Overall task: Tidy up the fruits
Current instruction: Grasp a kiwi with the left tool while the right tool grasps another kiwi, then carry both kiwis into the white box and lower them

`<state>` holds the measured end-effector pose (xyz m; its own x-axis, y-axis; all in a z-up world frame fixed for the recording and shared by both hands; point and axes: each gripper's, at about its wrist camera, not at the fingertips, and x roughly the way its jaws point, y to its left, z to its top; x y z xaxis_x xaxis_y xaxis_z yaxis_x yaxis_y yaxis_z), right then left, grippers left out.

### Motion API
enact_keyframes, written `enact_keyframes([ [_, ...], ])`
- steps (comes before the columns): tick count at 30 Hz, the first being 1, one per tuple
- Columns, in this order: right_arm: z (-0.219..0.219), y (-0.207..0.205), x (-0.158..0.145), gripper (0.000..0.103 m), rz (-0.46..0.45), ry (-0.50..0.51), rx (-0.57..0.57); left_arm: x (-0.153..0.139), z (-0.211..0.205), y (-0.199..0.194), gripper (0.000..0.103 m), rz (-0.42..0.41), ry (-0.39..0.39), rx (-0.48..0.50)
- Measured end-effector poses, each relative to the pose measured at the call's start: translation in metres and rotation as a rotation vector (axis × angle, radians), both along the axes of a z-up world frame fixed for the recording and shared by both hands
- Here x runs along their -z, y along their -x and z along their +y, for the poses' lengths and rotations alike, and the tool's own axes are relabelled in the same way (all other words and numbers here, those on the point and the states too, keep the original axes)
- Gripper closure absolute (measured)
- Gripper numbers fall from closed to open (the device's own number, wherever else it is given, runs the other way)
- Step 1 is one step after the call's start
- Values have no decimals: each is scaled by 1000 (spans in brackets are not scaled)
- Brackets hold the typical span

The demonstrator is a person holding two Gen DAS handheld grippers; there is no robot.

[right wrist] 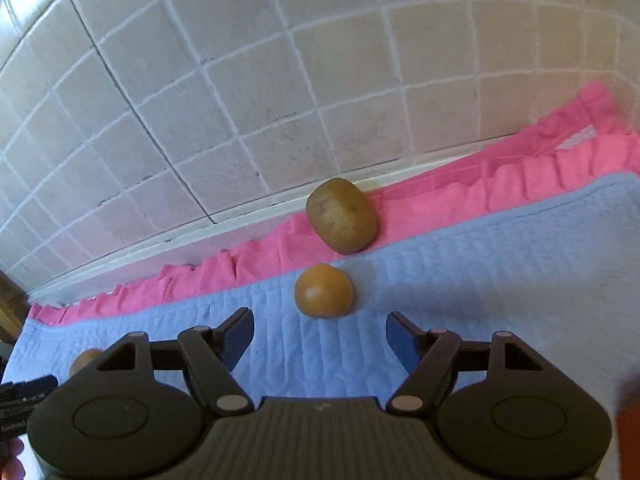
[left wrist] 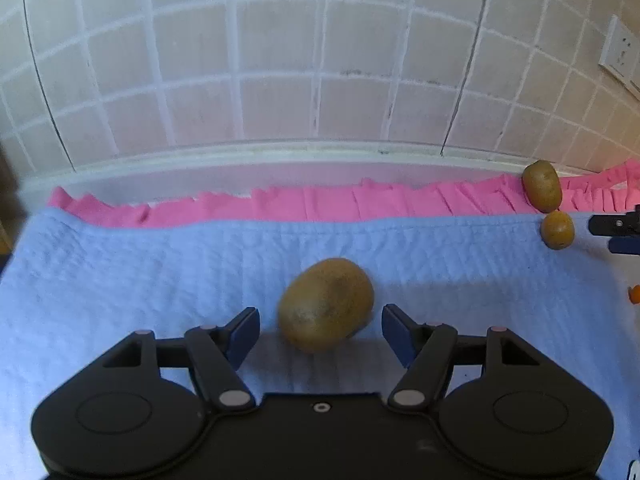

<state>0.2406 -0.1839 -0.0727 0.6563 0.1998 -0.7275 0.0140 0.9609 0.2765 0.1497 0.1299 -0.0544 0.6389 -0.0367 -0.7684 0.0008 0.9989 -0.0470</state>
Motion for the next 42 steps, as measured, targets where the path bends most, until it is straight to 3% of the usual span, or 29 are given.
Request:
enact_keyframes([
  [11,16,-39,36,29,29,48,-4,23,-5,-13,23,30,-12,-4],
  [17,18,-47,42,45,25,81,-10,25,-13,-21,23,17,-40,-6],
  [19,17,-47,42,58,23,84,-11,25,-17,-22,24,13,-65,1],
  [23,13,-48,41,60,33,58,-12,26,-25,-24,27,19,-132,15],
  [27,7,-45,40,61,47,24,-7,25,-26,-24,29,20,-132,3],
  [34,-2,-4,23,61,60,-46,-17,13,-35,-13,30,20,-102,47],
  [42,-41,80,-8,61,35,-137,35,-25,-94,13,30,-47,-118,214],
])
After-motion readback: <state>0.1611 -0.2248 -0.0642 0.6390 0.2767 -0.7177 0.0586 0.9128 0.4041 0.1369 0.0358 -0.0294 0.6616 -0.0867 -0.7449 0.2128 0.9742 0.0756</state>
